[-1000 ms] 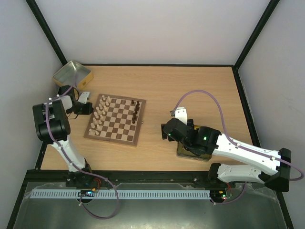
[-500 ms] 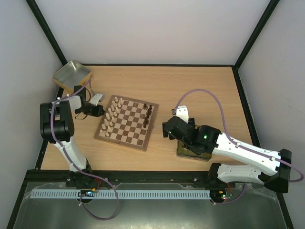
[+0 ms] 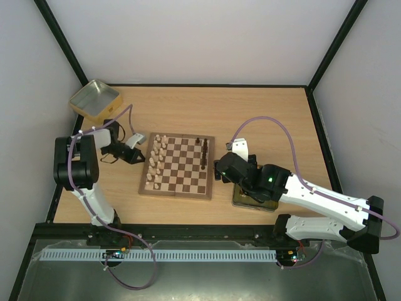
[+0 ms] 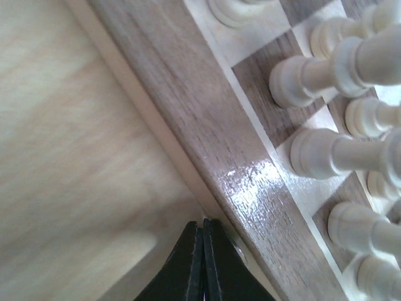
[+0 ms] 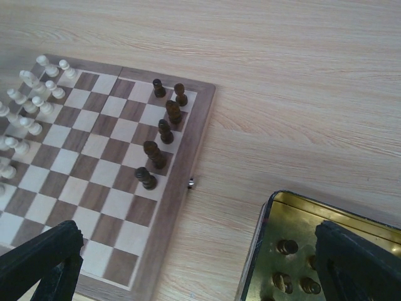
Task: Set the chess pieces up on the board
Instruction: Move the chessboard to the center of the board, then adjust the storage box at the center of the board.
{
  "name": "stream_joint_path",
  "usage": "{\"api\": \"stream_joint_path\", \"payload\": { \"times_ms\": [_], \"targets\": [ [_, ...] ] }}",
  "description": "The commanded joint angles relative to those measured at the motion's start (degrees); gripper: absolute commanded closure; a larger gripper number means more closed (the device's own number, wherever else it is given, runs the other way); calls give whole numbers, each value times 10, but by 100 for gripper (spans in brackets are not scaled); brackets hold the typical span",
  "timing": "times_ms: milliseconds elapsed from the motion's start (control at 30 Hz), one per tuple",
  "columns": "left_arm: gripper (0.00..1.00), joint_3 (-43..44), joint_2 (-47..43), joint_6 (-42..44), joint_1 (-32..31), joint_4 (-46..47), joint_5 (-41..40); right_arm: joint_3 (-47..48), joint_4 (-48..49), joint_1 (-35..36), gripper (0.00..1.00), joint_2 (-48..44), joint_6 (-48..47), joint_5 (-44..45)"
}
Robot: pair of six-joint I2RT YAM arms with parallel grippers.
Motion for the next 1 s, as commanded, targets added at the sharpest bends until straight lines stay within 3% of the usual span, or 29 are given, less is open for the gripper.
{"api": "stream_joint_path", "payload": {
  "times_ms": [0, 233, 400, 567, 667, 767, 867, 967],
  "targets": [
    [98, -31, 9, 55, -30, -103, -20, 17, -15, -3, 4, 2, 4, 15],
    [98, -47, 9, 71, -48, -111, -23, 18, -29, -9, 3, 13, 11, 31],
    [96, -61, -4, 22, -44, -58, -76, 13, -46, -73, 3, 22, 14, 18],
    [76, -77, -53, -8, -20, -25, -122, -2, -51, -183, 4, 24, -15, -36],
    [55, -87, -94, -29, 1, -4, -149, 7, -54, -227, 6, 38, -27, -83],
    [45, -90, -136, -55, 26, 17, -161, 0, -48, -277, 16, 56, -42, -149],
    [48, -93, -181, -84, 34, 24, -142, -9, -41, -302, 32, 79, -54, -197],
    [49, -92, -222, -108, 32, 15, -85, -5, -40, -306, 35, 103, -52, -239]
  ]
}}
